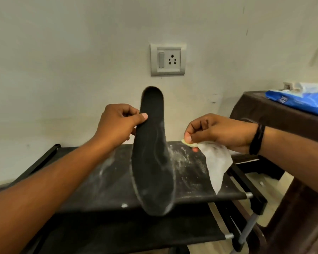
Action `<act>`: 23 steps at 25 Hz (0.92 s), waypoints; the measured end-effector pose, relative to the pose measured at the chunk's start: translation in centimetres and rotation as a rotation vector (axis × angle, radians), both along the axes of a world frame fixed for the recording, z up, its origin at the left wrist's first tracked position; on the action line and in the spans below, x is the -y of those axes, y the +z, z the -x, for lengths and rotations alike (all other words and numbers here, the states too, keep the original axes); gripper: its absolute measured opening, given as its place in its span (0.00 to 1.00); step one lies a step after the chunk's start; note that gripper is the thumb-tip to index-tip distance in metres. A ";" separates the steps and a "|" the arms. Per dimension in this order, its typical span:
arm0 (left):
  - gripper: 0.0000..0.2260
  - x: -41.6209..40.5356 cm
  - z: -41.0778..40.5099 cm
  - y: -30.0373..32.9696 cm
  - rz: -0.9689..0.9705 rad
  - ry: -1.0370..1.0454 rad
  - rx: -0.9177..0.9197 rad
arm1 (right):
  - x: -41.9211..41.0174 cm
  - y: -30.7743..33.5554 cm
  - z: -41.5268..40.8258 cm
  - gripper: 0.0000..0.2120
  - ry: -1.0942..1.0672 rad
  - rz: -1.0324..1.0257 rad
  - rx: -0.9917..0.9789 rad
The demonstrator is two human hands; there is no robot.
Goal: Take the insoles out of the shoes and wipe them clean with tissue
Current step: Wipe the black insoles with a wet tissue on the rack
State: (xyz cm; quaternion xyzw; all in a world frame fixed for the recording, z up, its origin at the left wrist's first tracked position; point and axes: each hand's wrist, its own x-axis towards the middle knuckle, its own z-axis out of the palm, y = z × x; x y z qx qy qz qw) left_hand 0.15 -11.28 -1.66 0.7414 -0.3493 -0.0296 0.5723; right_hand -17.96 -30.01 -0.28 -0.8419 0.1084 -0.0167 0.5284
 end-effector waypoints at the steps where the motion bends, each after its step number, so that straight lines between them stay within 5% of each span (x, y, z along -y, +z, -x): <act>1: 0.07 -0.1 -0.1 0.2 0.051 0.012 -0.111 | -0.2 0.2 -0.3 0.03 -0.068 -0.007 0.053; 7: 0.10 -0.5 2.0 -3.9 0.118 -0.068 -0.792 | -1.2 -1.0 -1.4 0.07 -0.256 0.246 0.111; 12: 0.12 -1.4 2.2 -5.5 -0.156 -0.157 -0.884 | -1.3 -4.0 -2.0 0.02 -0.210 0.669 -0.053; 16: 0.11 -2.1 0.4 -5.2 -0.053 0.043 -0.725 | -0.2 -5.3 -1.7 0.01 -0.201 0.760 -0.148; 19: 0.10 -2.8 0.0 -4.9 -0.192 -0.073 -0.662 | 0.1 -5.8 -1.4 0.02 -0.166 0.748 -0.162; 20: 0.11 -3.0 0.0 -4.9 -0.324 -0.128 -0.565 | 0.0 -6.0 -1.5 0.04 -0.157 0.742 -0.137; 23: 0.14 -3.1 0.1 -5.3 -0.615 -0.129 0.153 | -0.8 -6.4 -1.6 0.04 -0.113 0.745 -0.020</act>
